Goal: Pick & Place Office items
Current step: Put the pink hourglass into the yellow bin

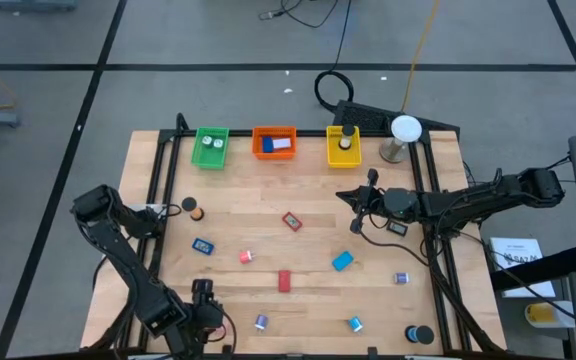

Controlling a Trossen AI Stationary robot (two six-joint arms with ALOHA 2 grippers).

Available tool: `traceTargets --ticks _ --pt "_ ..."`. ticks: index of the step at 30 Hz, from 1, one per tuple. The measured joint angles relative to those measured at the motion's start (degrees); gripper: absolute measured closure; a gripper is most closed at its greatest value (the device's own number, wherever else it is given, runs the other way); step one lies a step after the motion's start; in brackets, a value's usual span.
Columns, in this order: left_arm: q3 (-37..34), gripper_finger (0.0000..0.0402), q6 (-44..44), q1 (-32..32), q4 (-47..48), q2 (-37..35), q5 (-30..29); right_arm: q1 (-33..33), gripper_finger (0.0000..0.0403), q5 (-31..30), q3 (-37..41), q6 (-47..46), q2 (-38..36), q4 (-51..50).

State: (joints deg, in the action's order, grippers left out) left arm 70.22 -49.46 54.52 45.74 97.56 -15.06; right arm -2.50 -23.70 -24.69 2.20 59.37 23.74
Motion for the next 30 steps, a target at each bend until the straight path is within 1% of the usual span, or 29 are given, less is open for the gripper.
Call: traceTargets --ticks 3,4,18,22,26,30 --pt "0.0 0.0195 0.4 -0.3 1.2 0.0 0.0 0.0 0.0400 0.0 0.0 0.0 0.0 0.0" --pt "0.0 0.0197 1.0 -0.5 1.6 -0.1 0.0 0.0 0.0399 0.0 0.0 0.0 0.0 0.0" --pt "0.1 0.0197 5.2 -3.1 2.6 -0.1 -0.5 0.0 0.0399 0.0 0.0 0.0 0.0 0.0" --pt "0.0 0.0197 7.9 -4.2 3.0 -0.4 -0.5 0.0 0.0399 0.0 0.0 0.0 0.0 0.0" --pt "0.0 0.0197 12.2 -6.6 5.4 -2.4 -0.5 0.0 0.0399 0.0 0.0 0.0 0.0 0.0" --pt "0.0 0.0197 17.8 -10.8 8.4 -6.6 -0.6 0.0 0.0399 0.0 0.0 0.0 0.0 0.0"
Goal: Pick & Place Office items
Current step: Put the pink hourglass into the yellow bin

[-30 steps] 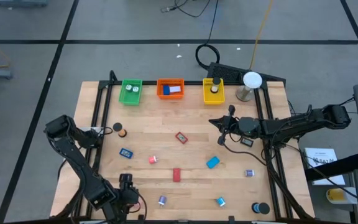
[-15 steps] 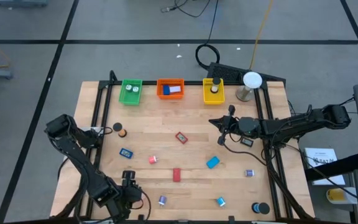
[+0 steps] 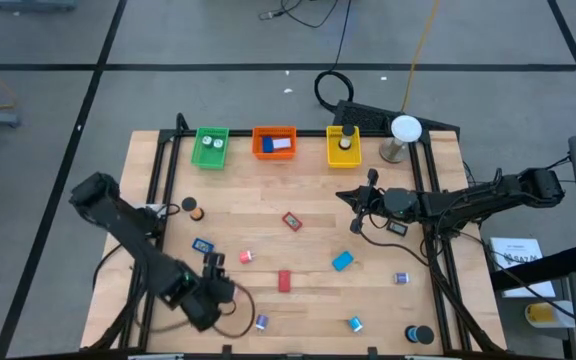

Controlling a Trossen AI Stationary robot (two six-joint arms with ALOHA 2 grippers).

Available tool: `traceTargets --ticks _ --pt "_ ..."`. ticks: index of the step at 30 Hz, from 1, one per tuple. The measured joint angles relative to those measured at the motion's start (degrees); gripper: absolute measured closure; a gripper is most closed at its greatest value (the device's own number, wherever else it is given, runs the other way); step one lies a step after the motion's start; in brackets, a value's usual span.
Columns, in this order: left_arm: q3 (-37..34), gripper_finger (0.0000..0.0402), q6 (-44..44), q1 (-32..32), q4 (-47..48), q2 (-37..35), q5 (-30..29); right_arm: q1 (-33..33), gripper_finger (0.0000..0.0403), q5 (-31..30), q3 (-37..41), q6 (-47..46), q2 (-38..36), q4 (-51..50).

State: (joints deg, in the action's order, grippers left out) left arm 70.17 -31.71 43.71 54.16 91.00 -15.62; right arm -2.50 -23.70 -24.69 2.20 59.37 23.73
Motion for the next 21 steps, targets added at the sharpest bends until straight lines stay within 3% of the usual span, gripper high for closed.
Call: traceTargets --ticks 5,10,15,21 --pt "0.3 0.0197 12.3 -8.3 -0.5 -7.3 -0.5 0.0 0.0399 0.0 0.0 0.0 0.0 0.0" --pt "0.9 0.0197 24.1 -22.8 -1.6 -11.2 -1.1 0.0 0.0399 0.0 0.0 0.0 0.0 0.0" --pt "0.9 0.0197 34.7 -38.4 -5.8 -9.8 2.5 0.0 0.0399 0.0 0.0 0.0 0.0 0.0" --pt "0.9 0.0197 43.5 -52.2 -16.6 -5.8 10.7 0.0 0.0399 0.0 0.0 0.0 0.0 0.3"
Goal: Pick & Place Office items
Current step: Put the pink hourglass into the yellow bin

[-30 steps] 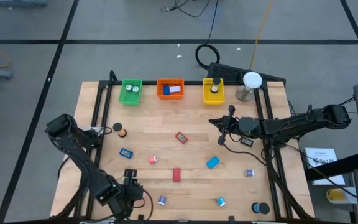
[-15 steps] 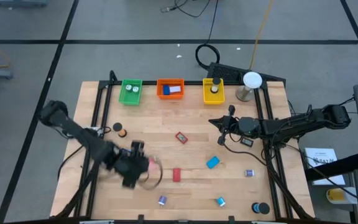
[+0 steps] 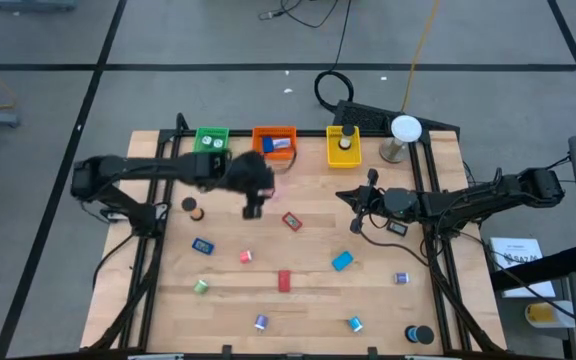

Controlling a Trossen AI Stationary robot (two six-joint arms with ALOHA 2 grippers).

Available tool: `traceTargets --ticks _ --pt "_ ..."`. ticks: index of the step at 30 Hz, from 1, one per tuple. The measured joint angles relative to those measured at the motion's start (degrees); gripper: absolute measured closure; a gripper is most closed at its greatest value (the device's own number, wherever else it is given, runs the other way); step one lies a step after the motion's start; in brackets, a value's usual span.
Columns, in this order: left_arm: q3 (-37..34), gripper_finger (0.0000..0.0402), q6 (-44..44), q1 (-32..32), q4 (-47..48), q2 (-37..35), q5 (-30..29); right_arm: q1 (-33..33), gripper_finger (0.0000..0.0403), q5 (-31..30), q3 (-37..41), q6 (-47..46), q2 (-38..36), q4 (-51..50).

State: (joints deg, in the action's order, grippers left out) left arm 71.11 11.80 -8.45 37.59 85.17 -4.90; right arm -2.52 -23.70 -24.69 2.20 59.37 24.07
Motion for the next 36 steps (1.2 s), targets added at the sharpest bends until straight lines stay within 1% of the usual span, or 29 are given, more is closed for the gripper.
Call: traceTargets --ticks 2,4,10,13,21,25,31,36 --pt "0.0 0.0197 0.4 -3.2 -2.4 2.0 2.9 0.0 0.0398 0.0 0.0 0.0 0.0 0.1" --pt "0.0 0.0197 0.6 -5.2 -4.5 4.3 4.5 0.0 0.0399 0.0 0.0 0.0 0.0 0.5" --pt "0.2 0.0197 3.4 -8.9 -7.7 10.8 5.1 0.0 0.0399 0.0 0.0 0.0 0.0 1.0" --pt "2.2 0.0197 3.6 -10.4 -7.6 13.7 6.0 0.0 0.0398 0.0 0.0 0.0 0.0 1.0" --pt "9.4 0.0197 3.3 -13.3 -5.3 20.9 13.6 0.0 0.0399 0.0 0.0 0.0 0.0 1.0" --pt "12.0 0.0197 3.0 -13.9 -2.8 24.0 15.0 0.0 0.0398 0.0 0.0 0.0 0.0 1.0" --pt "12.5 0.0194 2.6 -14.0 -3.3 25.1 15.4 0.0 0.0398 0.0 0.0 0.0 0.0 1.0" --pt "12.5 0.0153 2.4 -13.9 -2.8 24.9 15.3 0.0 0.0398 0.0 0.0 0.0 0.0 0.9"
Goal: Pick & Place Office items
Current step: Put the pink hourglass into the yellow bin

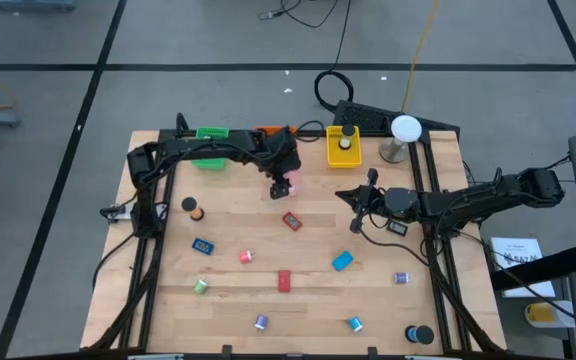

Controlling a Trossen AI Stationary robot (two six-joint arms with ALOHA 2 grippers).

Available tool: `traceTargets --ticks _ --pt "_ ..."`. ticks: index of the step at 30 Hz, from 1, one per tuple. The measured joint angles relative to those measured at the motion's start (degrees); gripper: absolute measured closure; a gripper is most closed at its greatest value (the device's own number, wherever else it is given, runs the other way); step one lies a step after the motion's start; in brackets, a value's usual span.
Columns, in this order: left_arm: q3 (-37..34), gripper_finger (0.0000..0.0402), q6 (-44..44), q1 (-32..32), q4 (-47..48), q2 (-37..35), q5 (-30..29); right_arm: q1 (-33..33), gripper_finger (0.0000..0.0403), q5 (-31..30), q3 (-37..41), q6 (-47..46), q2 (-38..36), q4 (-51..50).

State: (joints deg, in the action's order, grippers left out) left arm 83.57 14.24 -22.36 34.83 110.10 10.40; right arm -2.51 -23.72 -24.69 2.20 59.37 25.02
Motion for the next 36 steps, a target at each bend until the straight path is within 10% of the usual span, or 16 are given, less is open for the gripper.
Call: traceTargets --ticks 15,29,36 --pt "0.0 0.0090 0.6 0.2 1.0 -3.6 -2.6 0.0 0.0399 0.0 0.0 0.0 0.0 0.0" --pt "-0.5 0.0117 4.1 0.3 8.6 -16.8 2.0 0.0 0.0399 0.0 0.0 0.0 0.0 0.0" --pt "-13.4 0.0145 5.2 2.3 -0.5 -25.3 -1.2 0.0 0.0399 0.0 0.0 0.0 0.0 0.0"
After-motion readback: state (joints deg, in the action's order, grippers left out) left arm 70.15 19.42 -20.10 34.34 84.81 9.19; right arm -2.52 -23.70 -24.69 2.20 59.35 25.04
